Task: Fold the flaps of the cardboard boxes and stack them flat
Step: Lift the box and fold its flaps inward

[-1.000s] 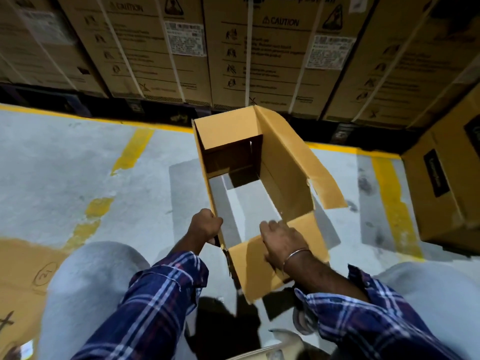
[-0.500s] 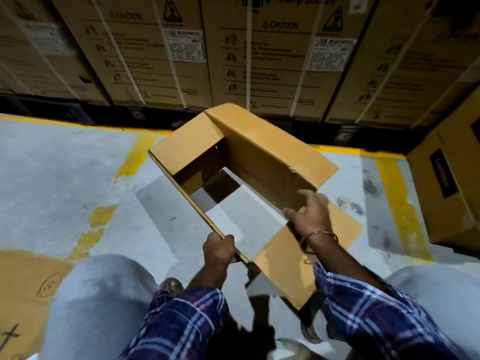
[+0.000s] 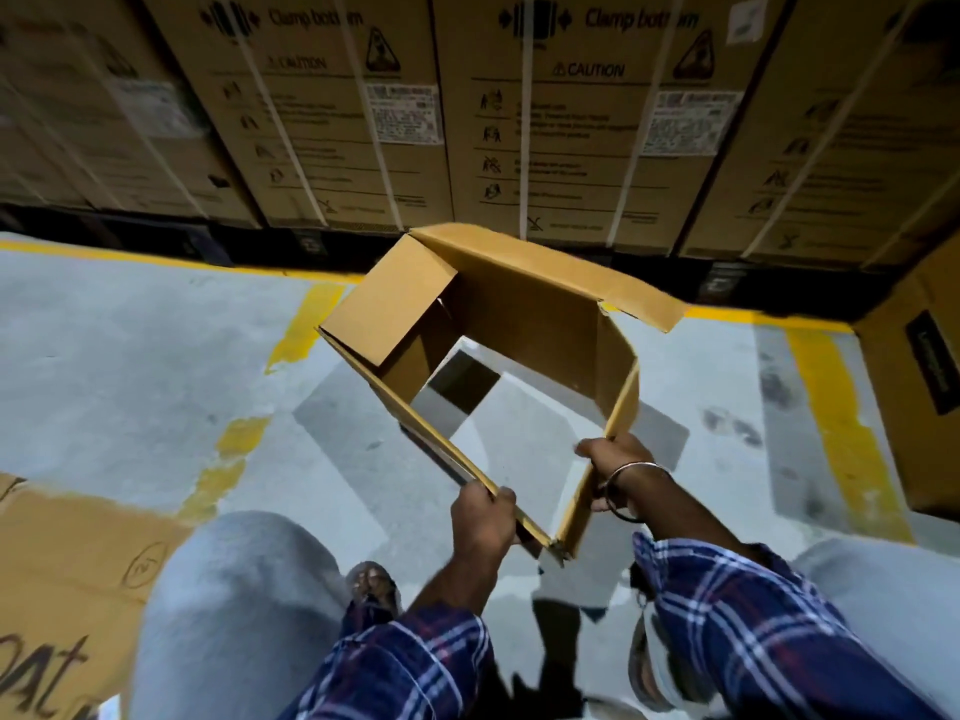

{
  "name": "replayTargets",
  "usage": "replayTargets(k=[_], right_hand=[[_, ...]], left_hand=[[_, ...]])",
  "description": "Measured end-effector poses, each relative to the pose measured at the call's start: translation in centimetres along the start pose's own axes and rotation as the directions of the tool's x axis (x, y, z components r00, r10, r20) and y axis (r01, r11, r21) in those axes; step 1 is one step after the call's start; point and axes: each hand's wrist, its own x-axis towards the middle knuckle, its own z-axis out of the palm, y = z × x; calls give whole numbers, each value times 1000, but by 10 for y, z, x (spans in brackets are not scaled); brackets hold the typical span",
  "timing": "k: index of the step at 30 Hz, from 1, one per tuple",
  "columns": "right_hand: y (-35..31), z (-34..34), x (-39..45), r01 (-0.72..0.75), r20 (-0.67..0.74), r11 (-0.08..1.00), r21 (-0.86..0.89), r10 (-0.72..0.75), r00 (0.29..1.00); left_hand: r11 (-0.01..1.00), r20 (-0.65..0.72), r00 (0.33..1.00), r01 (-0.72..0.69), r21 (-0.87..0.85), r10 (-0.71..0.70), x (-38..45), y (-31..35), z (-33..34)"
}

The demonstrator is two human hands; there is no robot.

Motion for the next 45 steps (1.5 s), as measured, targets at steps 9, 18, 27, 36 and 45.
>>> replayTargets(k=[9,18,27,36,45], right_hand=[[-30,-25,-17,370,-333,882,-290,-456,826],[-67,-82,-49,671,-241,598,-439,-798,553],[-72,-84,-44,658,-263,613,-437,-787,559],[-91,-116,-42,608,-417,747,-271,-660,625],[-95,-120,-39,610,-447,768,-193,-622,643]], left_hand=[[920,-69,958,-244,308,277,-20,58,-37],[524,162,831,-473,708,532,10,95,-82],[-490,307,951,-261,832,15,39,112,-168],[-665,685,589,-306,681,430,32,160,-251],[-650,733,235,-347,676,638,-3,192,-271]])
